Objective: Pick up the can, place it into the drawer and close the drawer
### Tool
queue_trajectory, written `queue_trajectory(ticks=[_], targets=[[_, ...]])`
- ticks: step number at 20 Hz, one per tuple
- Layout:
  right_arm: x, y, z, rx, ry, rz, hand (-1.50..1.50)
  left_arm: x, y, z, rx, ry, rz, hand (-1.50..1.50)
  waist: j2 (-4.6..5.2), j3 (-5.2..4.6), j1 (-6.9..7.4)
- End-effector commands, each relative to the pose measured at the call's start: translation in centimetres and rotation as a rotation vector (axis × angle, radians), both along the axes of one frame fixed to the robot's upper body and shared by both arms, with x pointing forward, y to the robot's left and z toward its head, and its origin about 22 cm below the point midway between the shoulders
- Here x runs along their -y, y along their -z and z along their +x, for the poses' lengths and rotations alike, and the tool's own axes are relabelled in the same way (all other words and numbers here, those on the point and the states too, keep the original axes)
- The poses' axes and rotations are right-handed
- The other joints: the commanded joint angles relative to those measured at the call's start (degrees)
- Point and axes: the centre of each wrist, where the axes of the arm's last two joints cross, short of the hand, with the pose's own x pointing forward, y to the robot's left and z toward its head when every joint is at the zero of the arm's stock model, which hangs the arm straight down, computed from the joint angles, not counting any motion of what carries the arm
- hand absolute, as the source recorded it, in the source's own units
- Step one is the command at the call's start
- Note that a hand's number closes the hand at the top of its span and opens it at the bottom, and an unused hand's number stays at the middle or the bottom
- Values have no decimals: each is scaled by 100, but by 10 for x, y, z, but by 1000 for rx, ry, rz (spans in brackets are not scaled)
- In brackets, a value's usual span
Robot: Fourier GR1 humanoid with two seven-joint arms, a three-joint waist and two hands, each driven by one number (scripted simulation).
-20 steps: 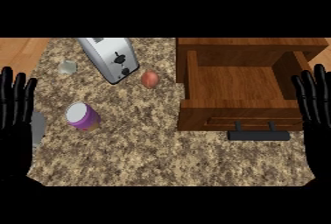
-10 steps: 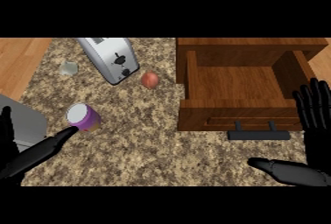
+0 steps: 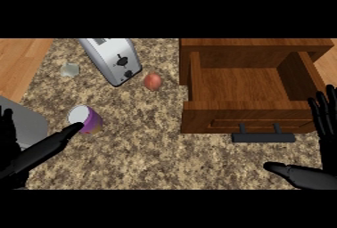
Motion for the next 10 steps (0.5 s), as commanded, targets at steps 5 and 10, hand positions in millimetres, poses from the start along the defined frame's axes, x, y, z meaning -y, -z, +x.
queue_trajectory(ticks=[5,10], targets=[[11,-7,-15,11,-5,-5,-150,5,26,30,-56,-3,-26,-150,0,-1,-21],[22,7,-7,14,12,7,-150,-5,47,43,-99,-9,-49,-150,4,0,-14]])
